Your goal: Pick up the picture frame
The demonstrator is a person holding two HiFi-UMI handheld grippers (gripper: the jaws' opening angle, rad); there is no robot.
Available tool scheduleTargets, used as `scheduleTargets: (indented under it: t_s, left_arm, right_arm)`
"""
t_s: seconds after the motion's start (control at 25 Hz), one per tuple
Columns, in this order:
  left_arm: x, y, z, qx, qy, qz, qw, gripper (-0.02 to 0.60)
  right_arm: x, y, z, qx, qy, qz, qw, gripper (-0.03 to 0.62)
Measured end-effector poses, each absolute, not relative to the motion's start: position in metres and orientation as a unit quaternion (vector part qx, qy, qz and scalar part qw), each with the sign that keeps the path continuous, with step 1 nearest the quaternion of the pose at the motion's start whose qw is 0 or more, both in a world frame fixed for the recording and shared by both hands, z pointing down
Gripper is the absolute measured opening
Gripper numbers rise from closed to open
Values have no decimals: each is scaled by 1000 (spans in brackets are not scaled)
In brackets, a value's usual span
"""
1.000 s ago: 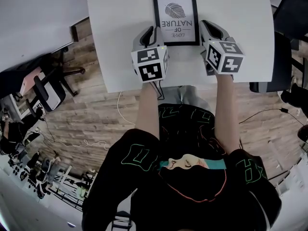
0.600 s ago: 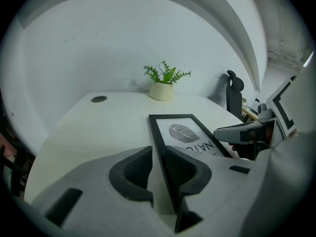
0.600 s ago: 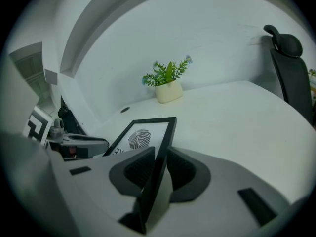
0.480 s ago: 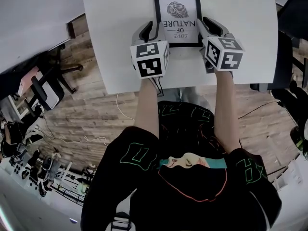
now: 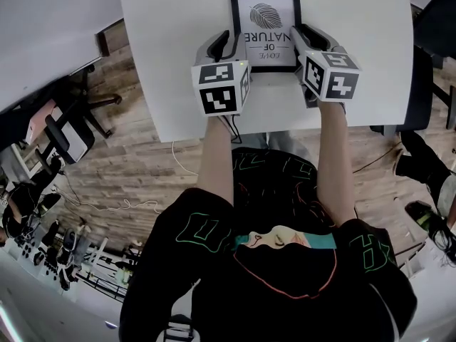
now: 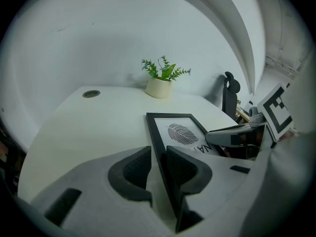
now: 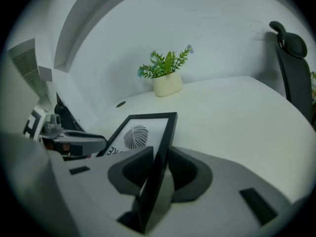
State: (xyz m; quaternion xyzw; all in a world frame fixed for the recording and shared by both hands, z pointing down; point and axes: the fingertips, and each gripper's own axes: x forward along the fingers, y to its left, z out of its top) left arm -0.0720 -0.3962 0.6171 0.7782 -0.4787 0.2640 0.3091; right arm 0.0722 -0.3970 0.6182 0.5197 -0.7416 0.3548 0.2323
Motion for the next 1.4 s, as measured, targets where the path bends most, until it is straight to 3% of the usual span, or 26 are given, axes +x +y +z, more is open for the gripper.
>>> scheduleTargets:
  t_s: [0.4, 0.48, 0.64, 1.4]
  left_arm:
    - [-67, -398, 618, 787, -454, 265, 323, 86]
    - [-62, -396, 620, 790, -439, 263, 337, 129]
    - [-58, -392, 628, 785, -432, 276, 349, 140]
    - [-61, -390, 610, 774, -462, 253, 353, 75]
  right_arm:
    - [72, -400, 620, 522, -733, 371, 232, 106]
    - [72, -400, 620, 524, -730, 373, 230, 106]
    - [72, -399, 619, 526, -725, 378, 232, 104]
    - [76, -389, 598, 542, -722, 370, 220, 80]
